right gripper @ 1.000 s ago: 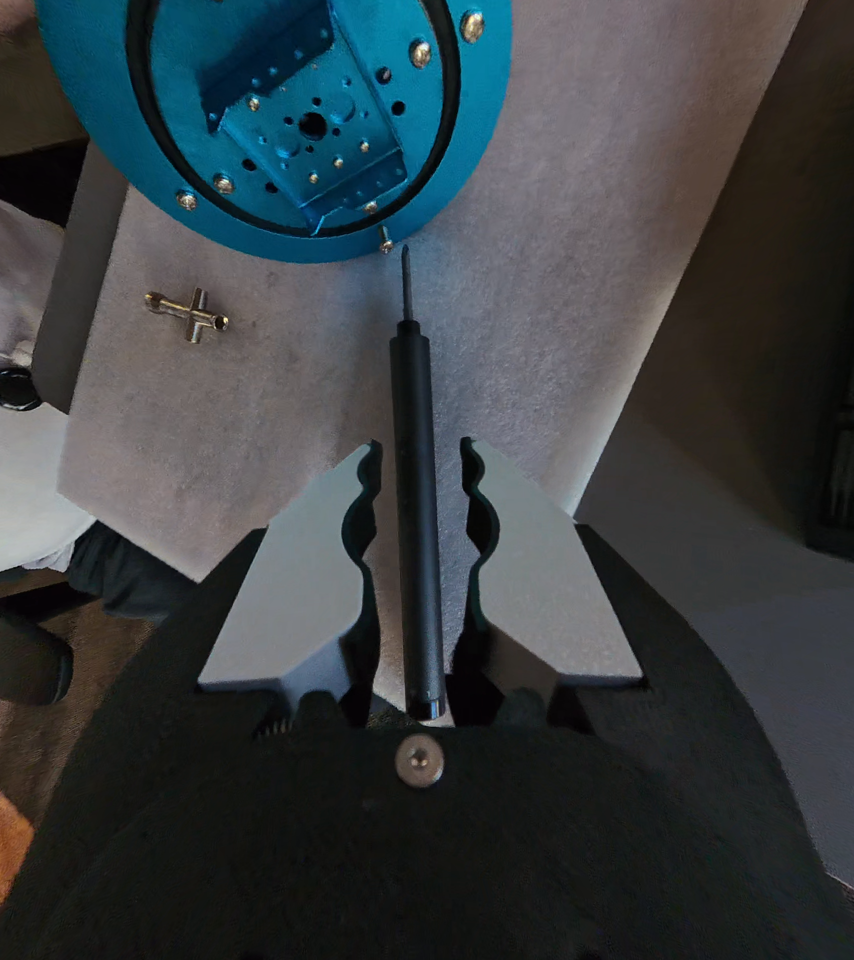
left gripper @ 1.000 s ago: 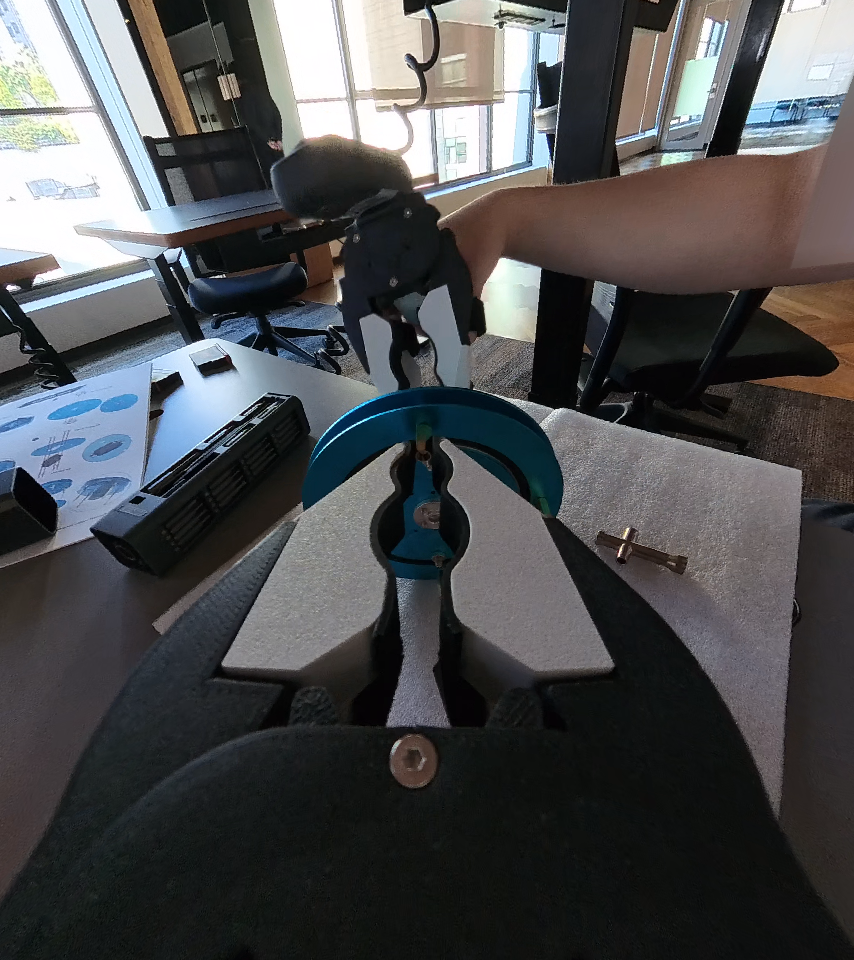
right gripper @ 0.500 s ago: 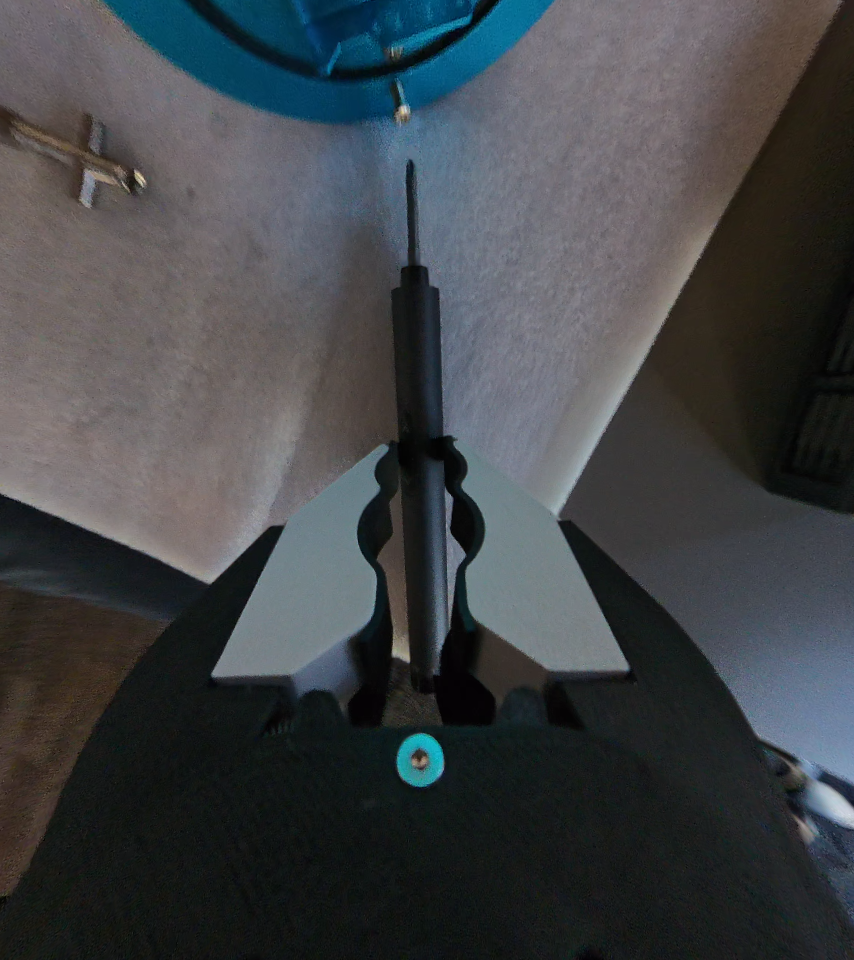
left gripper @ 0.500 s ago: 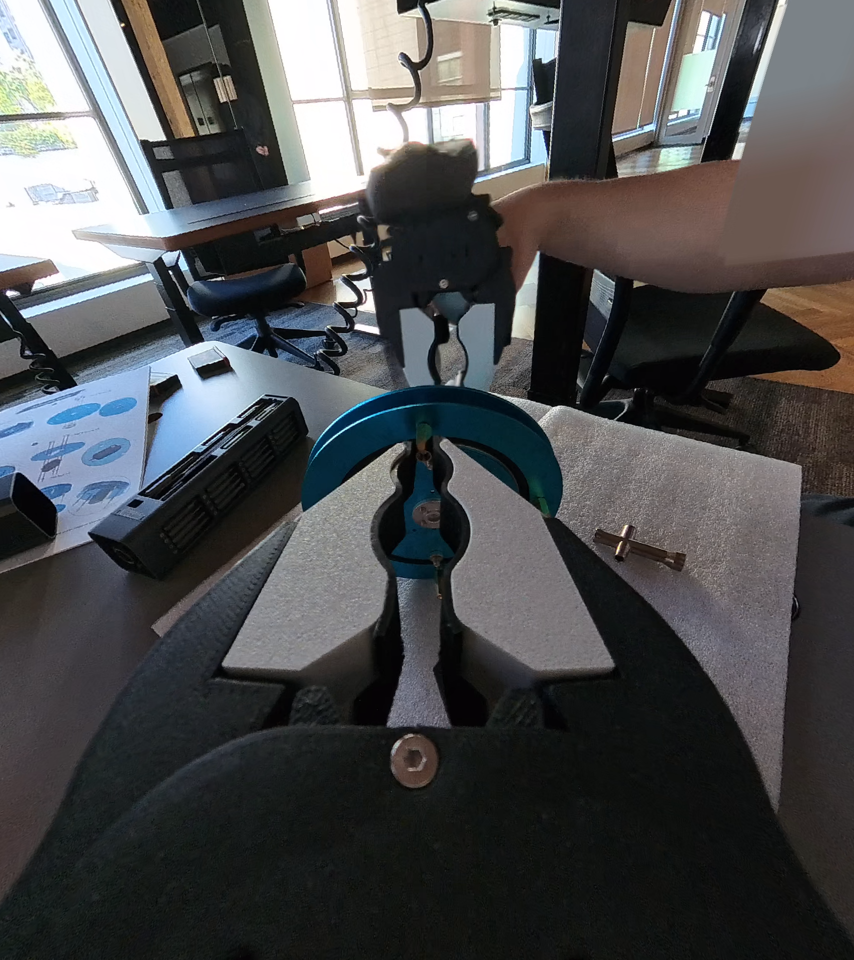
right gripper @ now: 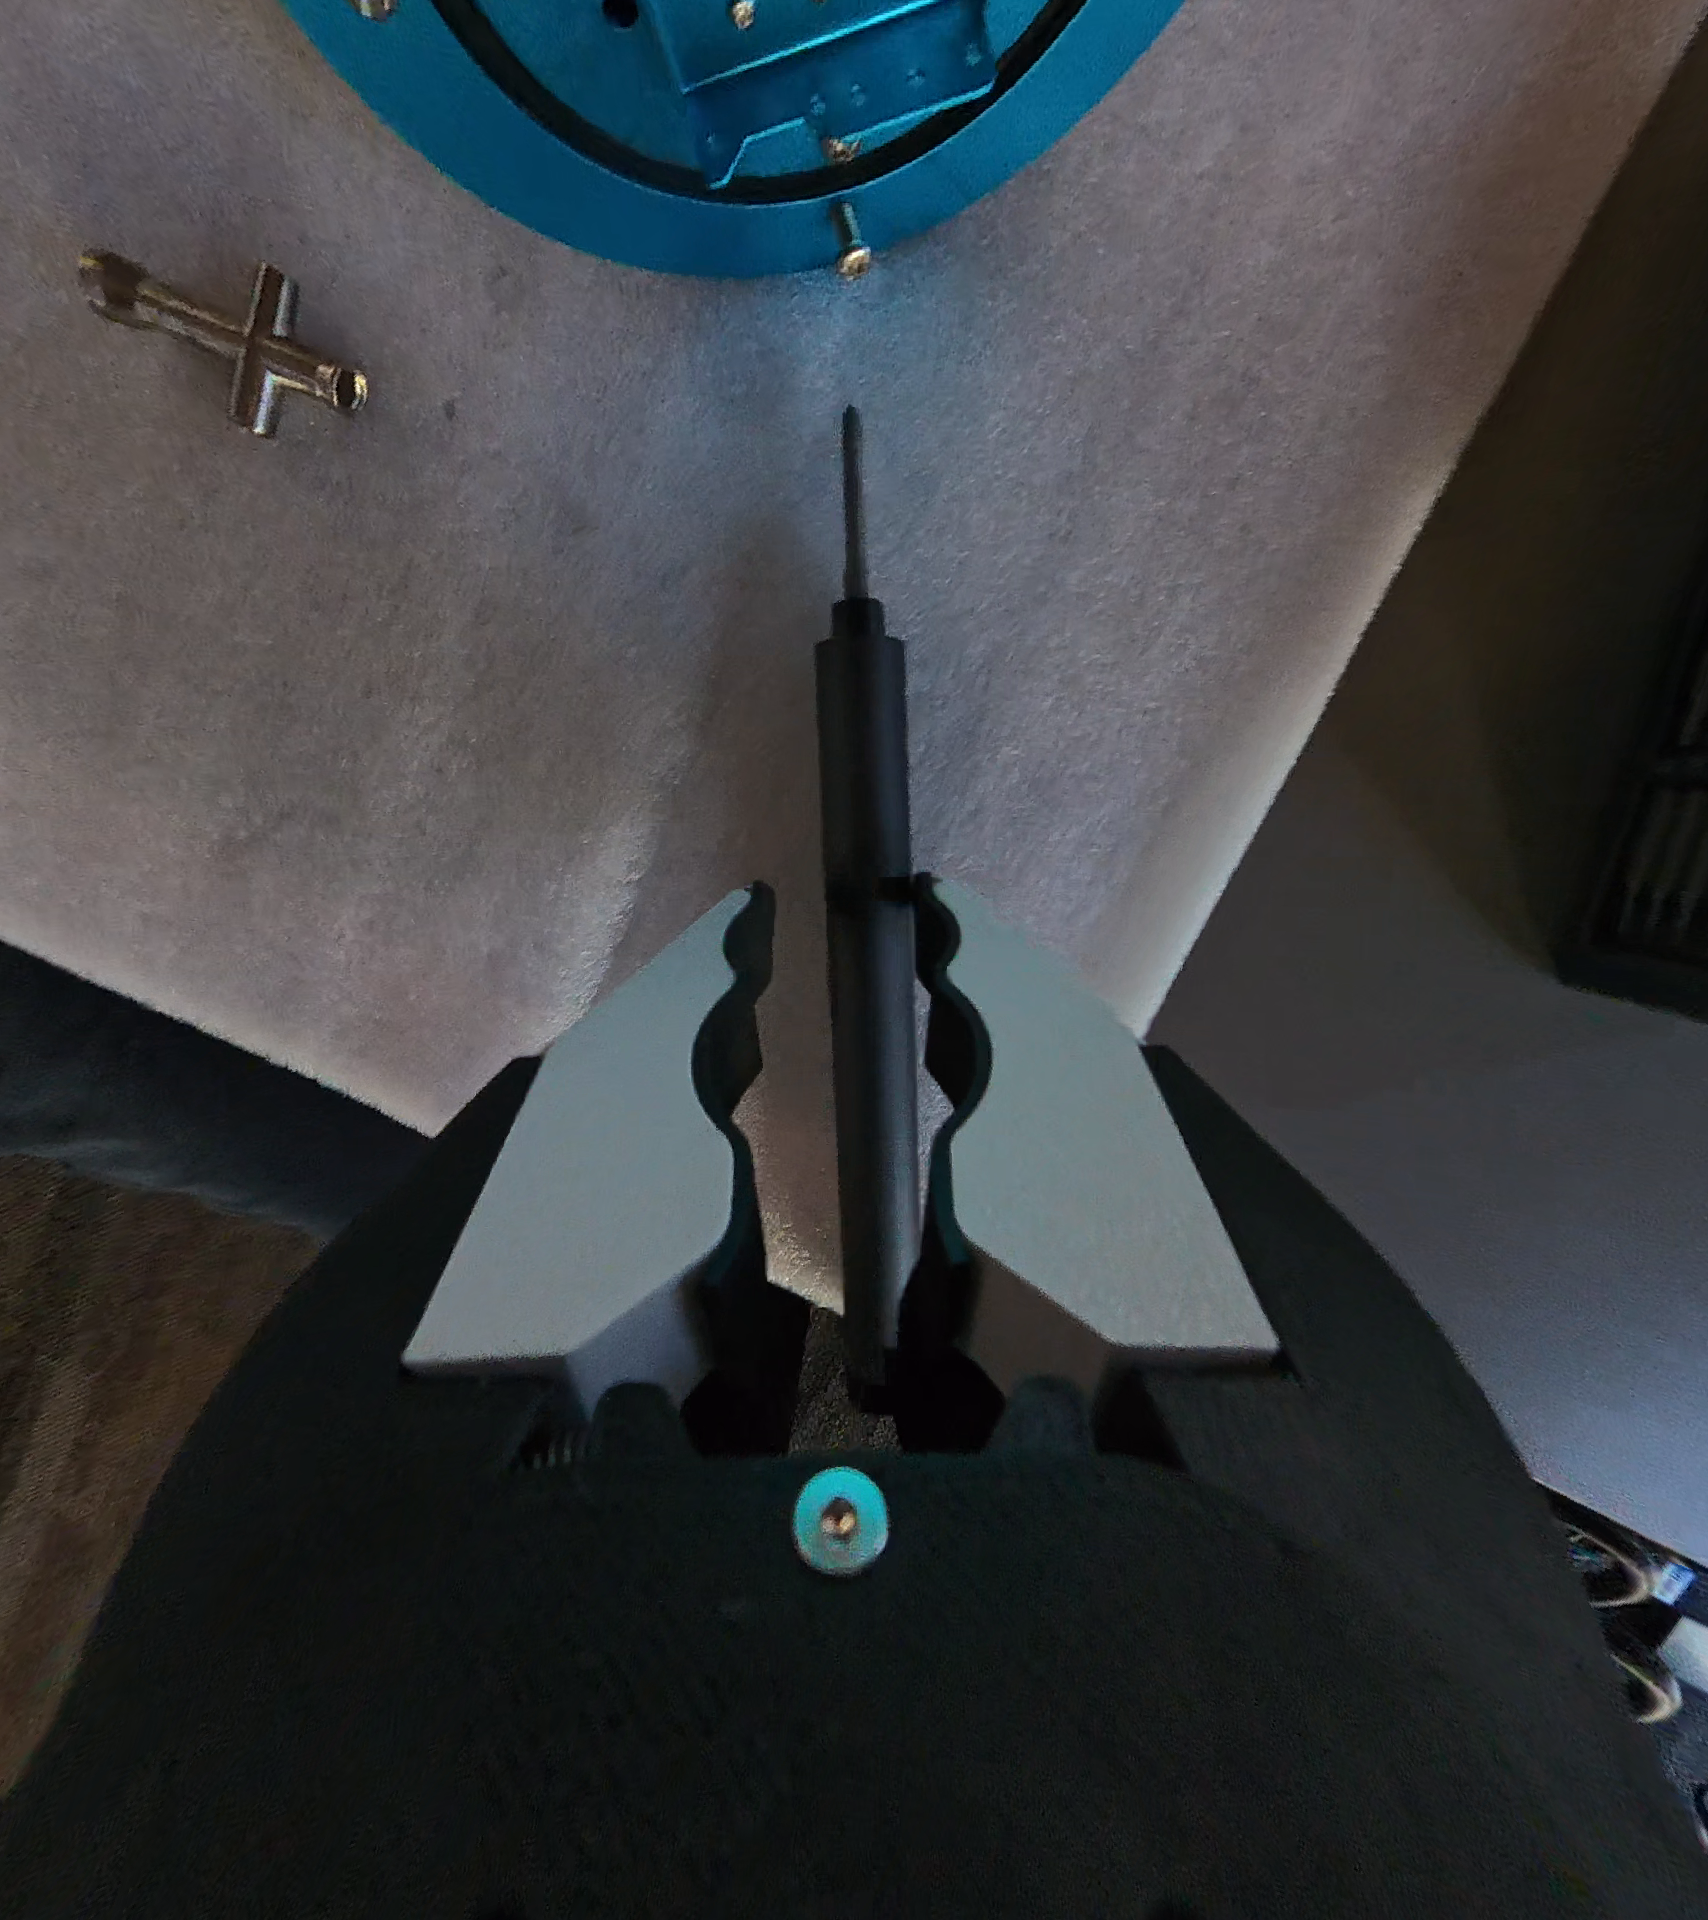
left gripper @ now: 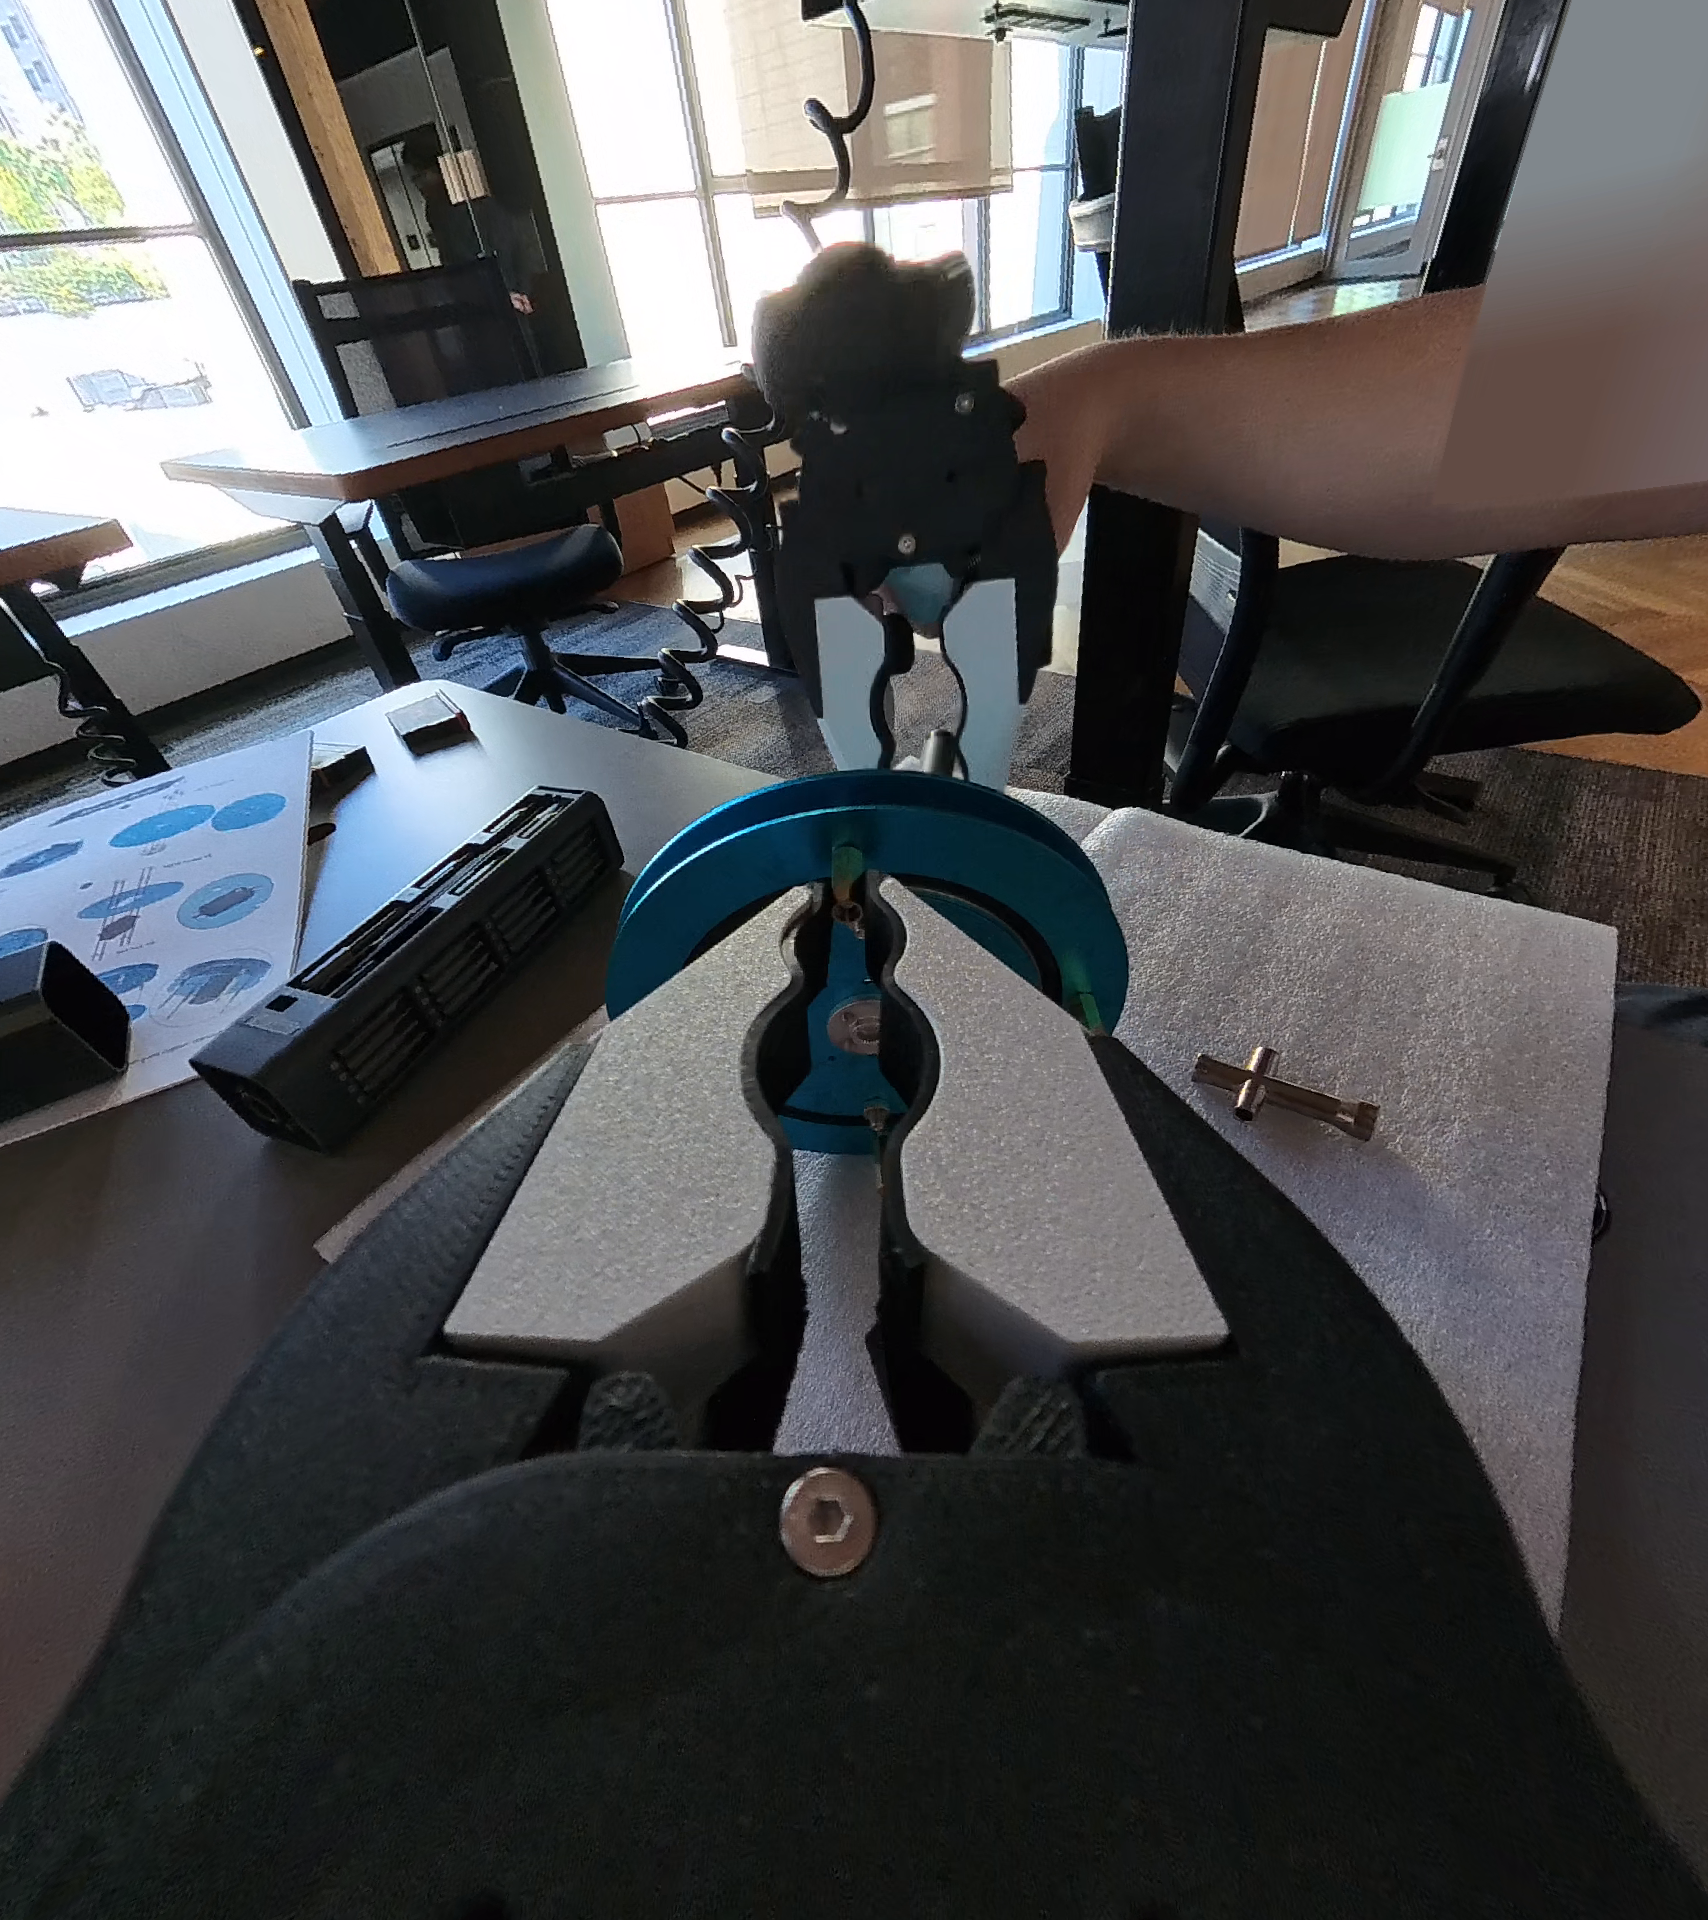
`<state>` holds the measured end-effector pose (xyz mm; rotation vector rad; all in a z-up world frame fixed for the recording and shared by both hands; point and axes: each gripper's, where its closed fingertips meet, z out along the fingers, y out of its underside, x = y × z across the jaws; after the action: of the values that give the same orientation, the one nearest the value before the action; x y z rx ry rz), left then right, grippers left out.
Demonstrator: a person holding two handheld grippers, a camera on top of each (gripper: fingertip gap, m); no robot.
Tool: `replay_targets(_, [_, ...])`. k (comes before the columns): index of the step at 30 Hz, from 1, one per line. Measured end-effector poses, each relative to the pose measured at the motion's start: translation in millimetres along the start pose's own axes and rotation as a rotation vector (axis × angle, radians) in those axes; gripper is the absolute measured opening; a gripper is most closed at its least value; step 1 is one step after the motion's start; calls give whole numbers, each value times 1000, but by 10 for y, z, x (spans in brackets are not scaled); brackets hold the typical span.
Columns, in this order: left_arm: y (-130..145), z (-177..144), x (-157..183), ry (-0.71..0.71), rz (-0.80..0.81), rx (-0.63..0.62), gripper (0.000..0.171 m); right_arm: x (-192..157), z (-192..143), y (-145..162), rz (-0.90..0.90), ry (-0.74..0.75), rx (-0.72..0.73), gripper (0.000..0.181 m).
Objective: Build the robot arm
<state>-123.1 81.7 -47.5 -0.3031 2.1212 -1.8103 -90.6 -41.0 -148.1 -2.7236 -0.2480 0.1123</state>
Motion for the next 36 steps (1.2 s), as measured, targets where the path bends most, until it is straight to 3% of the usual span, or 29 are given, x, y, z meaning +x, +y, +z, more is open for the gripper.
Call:
replay_targets(7, [-3, 6, 15, 2, 9, 0, 4, 37, 24, 4, 1, -5, -24, 15])
replay_targets(36, [-2, 2, 42, 5, 15, -1, 4, -63, 70, 59, 18, -97, -140, 16])
